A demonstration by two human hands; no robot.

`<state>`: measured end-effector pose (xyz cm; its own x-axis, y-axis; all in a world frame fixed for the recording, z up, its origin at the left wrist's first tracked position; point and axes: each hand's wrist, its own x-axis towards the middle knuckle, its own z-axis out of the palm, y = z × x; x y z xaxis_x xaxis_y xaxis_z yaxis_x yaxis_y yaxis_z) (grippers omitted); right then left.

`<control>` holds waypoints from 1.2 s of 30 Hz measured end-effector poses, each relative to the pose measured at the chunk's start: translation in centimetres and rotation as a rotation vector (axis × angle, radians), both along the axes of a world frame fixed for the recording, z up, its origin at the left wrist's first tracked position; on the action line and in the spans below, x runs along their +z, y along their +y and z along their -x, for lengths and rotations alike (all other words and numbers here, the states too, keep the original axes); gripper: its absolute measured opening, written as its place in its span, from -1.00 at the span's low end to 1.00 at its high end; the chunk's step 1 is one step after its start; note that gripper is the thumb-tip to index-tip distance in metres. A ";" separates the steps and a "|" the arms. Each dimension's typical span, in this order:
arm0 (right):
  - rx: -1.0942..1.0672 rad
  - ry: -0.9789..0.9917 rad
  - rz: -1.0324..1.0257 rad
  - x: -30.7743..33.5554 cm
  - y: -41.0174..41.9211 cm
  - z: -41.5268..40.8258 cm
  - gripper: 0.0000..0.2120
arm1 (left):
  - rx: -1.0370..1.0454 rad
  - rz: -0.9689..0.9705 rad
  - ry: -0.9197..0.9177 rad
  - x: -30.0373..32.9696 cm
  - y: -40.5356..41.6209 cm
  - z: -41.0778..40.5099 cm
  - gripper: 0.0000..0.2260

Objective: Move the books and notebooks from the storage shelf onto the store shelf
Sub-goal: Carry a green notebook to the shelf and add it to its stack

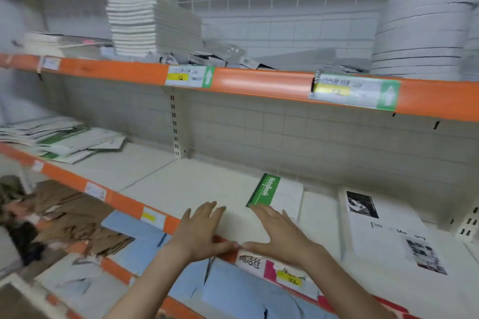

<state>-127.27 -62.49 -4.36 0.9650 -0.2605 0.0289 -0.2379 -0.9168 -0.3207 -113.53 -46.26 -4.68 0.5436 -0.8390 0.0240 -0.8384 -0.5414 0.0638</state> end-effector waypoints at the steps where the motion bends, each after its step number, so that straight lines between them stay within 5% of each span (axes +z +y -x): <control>1: 0.033 0.003 0.001 0.1 1.2 -1.4 -0.10 | 0.035 -0.012 -0.004 0.1 1.7 -0.8 0.13; 6: 0.191 0.021 0.029 0.4 7.1 -7.5 -0.10 | 0.176 -0.039 -0.025 0.4 9.3 -3.9 0.17; 18: 0.379 -0.025 -0.002 -0.2 13.6 -16.6 -0.13 | 0.418 0.017 -0.078 -0.6 18.5 -9.1 -0.19; 34: 0.490 -0.034 -0.013 -0.4 18.2 -35.2 -0.19 | 0.565 0.050 -0.044 -1.5 22.6 -24.9 -0.01; 36: 0.503 -0.031 -0.010 0.0 18.4 -38.5 -0.18 | 0.573 0.049 -0.036 -0.8 23.0 -27.9 -0.12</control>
